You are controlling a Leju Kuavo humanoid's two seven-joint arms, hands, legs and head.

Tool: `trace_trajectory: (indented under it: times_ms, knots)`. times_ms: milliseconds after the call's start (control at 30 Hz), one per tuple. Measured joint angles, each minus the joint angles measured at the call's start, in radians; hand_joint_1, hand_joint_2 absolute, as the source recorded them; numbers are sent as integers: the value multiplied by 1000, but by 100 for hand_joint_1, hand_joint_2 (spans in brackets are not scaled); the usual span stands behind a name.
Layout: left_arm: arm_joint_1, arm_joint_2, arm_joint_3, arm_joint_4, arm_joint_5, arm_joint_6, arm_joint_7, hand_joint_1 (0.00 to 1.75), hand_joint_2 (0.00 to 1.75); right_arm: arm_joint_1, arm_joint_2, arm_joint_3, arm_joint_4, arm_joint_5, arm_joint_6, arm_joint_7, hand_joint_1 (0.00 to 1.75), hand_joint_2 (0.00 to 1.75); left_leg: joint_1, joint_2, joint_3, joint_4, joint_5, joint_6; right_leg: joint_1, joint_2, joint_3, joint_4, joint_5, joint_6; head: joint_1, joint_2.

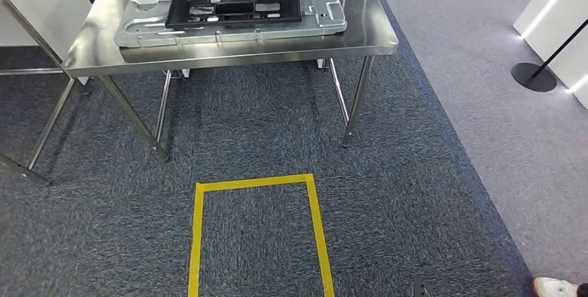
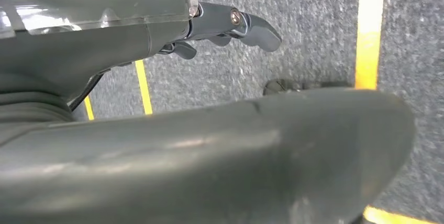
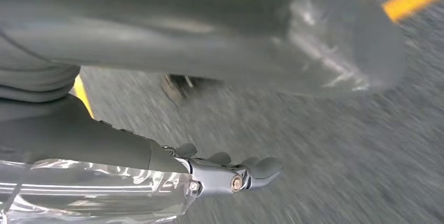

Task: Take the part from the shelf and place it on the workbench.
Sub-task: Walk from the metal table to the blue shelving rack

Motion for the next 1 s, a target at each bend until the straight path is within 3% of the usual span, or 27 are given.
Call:
trace_trajectory:
  times_ms: [33, 67, 100, 133, 167, 233, 267, 300, 333, 367, 400, 433, 500, 533, 600, 667, 733, 800, 833, 867, 933, 1000]
  knots:
    - [-2, -2, -3, 0, -2, 1, 2, 0, 0, 3, 2, -4, 11, 3, 16, 14, 0, 175, 0, -7, -5, 4, 9, -6, 3, 2, 13, -20, -14, -12, 0, 0]
    - [-2, -4, -5, 0, -3, 1, 4, 0, 0, 6, 2, -7, 22, 9, 27, 26, 0, 175, 1, -14, -9, 2, 21, -13, 5, -5, 6, -12, -10, -28, -1, 0]
    - [-2, -6, -7, 0, -4, 2, 5, 0, 0, 7, 2, -8, 33, 19, 32, 35, 0, 175, 3, -16, -15, 6, 19, -17, 5, -17, -4, -8, -2, -39, -1, 0]
    - [-1, -8, -8, 0, -6, 2, 7, 0, 0, 7, 2, -8, 42, 28, 34, 42, 0, 175, 5, -12, -25, 21, -5, -18, 7, -28, -16, -5, 9, -50, -1, 0]
    - [0, -9, -8, 0, -8, 3, 9, 0, 0, 7, 1, -8, 49, 35, 36, 46, 0, 175, 6, -4, -38, 57, -51, -19, 8, -40, -31, -4, 23, -60, -1, 0]
    - [-2, -13, -9, 0, -10, 5, 11, 0, 0, 6, -6, -8, 59, 41, 42, 50, 0, 175, 6, 13, -63, 178, -170, -17, 15, -60, -63, -3, 50, -69, -1, 0]
    - [-3, -15, -9, 0, -10, 6, 12, 0, 0, 5, -11, -8, 64, 42, 48, 52, 0, 131, 5, 16, -69, 245, -207, -18, 19, -70, -81, -3, 63, -71, -1, 0]
    - [-4, -16, -10, 0, -10, 8, 13, 0, 0, 3, -16, -7, 70, 43, 56, 54, 0, 87, 5, 16, -66, 296, -216, -17, 24, -79, -100, -2, 77, -72, -1, 0]
    - [-5, -18, -10, 0, -11, 11, 15, 0, 0, -1, -21, -7, 74, 46, 62, 54, 0, 87, 4, 17, -51, 322, -201, -14, 29, -87, -121, -1, 91, -72, -1, 0]
    - [-5, -20, -10, 0, -11, 15, 16, 0, 0, -6, -25, -6, 79, 50, 66, 54, 0, 87, 2, 18, -19, 313, -174, -9, 33, -92, -142, 0, 106, -72, -1, 0]
    - [-5, -21, -10, 0, -12, 20, 16, 0, 0, -12, -27, -4, 83, 53, 71, 54, 0, 131, -2, 21, 31, 269, -153, 0, 37, -95, -162, 1, 122, -71, -1, 0]
    - [-6, -21, -12, 0, -14, 27, 14, 0, 0, -18, -29, -2, 86, 54, 75, 52, 0, 175, -8, 25, 101, 194, -151, 10, 40, -97, -177, 1, 135, -69, -1, 0]
    - [-11, -22, -15, 0, -19, 42, 8, 0, 0, -29, -31, -1, 91, 48, 86, 48, 0, 175, -22, 35, 231, 23, -191, 26, 42, -101, -196, 3, 157, -61, -1, 0]
    - [-13, -22, -17, 0, -20, 49, 4, 0, 0, -33, -32, -1, 93, 43, 91, 46, 0, 175, -28, 37, 266, -31, -209, 29, 40, -104, -201, 3, 167, -55, -1, 0]
    - [-12, -22, -18, 0, -21, 57, 1, 0, 0, -39, -34, -1, 98, 34, 97, 46, 0, 175, -33, 37, 273, -63, -206, 35, 33, -106, -207, 3, 182, -42, -1, 0]
    - [-6, -22, -19, 0, -21, 61, 1, 0, 87, -40, -33, -1, 102, 30, 98, 46, 0, 175, -33, 37, 259, -67, -185, 49, 27, -90, -225, 42, 148, -31, -1, 0]
    - [-5, -21, -20, 0, -23, 67, 1, 0, 175, -37, -29, -1, 105, 30, 98, 49, 0, 175, -35, 37, 238, -64, -167, 58, 25, -70, -269, 161, 62, -26, -1, 0]
    - [-4, -21, -23, 0, -29, 74, 6, 0, 175, -35, -23, -2, 109, 30, 99, 57, 0, 175, -38, 36, 212, -56, -153, 60, 25, -63, -299, 277, 1, -23, -1, 0]
    - [-3, -21, -25, 0, -33, 78, 11, 0, 175, -34, -22, -2, 111, 32, 99, 62, 0, 175, -38, 34, 199, -50, -148, 59, 25, -63, -290, 290, -3, -23, -1, 0]
    - [-3, -21, -28, 0, -37, 80, 17, 0, 175, -32, -21, -2, 112, 37, 101, 65, 0, 175, -38, 33, 188, -43, -144, 57, 25, -62, -259, 258, 10, -23, -1, 0]
    - [-3, -22, -32, 0, -44, 83, 29, 0, 175, -30, -21, -1, 114, 53, 109, 68, 0, 175, -39, 29, 168, -25, -141, 53, 25, -60, -161, 120, 46, -28, -1, 0]
    - [-5, -22, -35, 0, -50, 80, 36, 0, 175, -29, -21, 3, 116, 76, 132, 65, 0, 175, -42, 27, 153, -8, -140, 46, 27, -57, -103, 25, 63, -39, -1, 0]
